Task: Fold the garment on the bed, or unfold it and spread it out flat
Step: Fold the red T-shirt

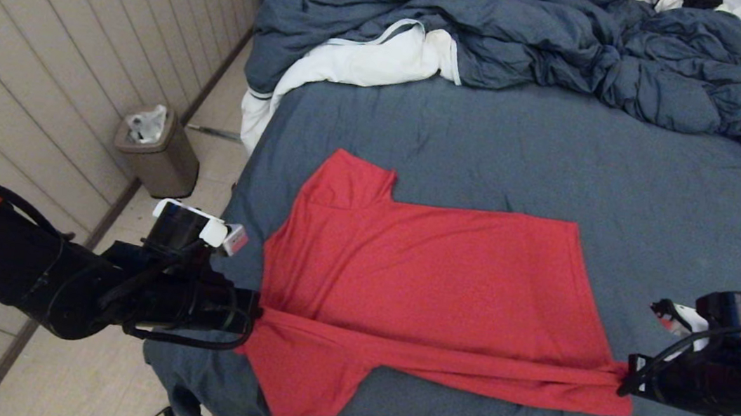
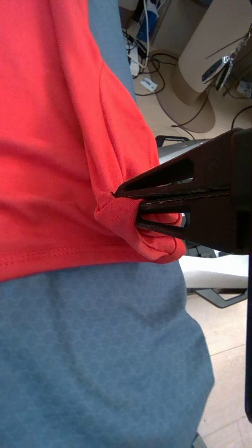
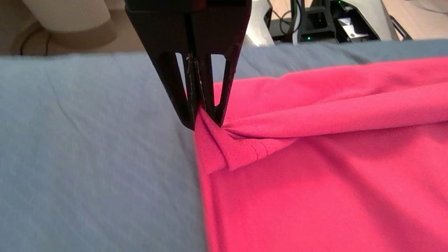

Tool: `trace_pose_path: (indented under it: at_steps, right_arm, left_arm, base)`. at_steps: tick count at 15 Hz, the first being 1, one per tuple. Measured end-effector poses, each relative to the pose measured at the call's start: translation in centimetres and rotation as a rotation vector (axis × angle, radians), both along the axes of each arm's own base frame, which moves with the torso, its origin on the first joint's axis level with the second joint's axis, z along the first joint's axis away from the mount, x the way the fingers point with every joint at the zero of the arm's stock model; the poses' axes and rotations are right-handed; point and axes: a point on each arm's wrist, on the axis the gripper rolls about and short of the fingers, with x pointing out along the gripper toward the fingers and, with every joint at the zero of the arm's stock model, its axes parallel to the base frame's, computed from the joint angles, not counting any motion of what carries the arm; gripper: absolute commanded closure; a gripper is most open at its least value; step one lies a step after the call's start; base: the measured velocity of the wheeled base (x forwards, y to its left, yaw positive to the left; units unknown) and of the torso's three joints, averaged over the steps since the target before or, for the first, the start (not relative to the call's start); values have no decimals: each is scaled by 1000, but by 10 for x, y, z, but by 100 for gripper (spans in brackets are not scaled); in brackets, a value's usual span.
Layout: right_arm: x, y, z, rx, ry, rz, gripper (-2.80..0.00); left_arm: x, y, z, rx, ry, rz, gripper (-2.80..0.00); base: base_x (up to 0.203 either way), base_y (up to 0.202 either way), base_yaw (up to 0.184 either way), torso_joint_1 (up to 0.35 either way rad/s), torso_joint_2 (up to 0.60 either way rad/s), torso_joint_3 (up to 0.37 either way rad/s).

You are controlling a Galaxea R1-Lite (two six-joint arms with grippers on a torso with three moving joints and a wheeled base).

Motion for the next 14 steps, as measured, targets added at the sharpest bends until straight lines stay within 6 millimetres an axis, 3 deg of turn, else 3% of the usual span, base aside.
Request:
trace_pose_path:
  at_steps: [7, 8, 9, 14]
  right_arm:
    - [25, 4, -3, 14, -19, 2, 0]
    - [28, 4, -3, 14, -23, 3, -280]
    - [29, 4, -3, 14, -24, 3, -280]
    - [28, 3, -3, 17, -23, -2, -280]
  left_arm:
    - [17, -4, -5, -11, -6, 8, 0]
    - [21, -5, -5, -18, -12, 14, 0]
    - [24, -5, -5, -21, -16, 21, -280]
    - [29, 1, -4, -30, -18, 47, -280]
  base:
    - [0, 0, 0, 0, 0, 0]
    - [0, 0, 0, 0, 0, 0]
    - [0, 0, 0, 0, 0, 0]
    - [0, 0, 0, 0, 0, 0]
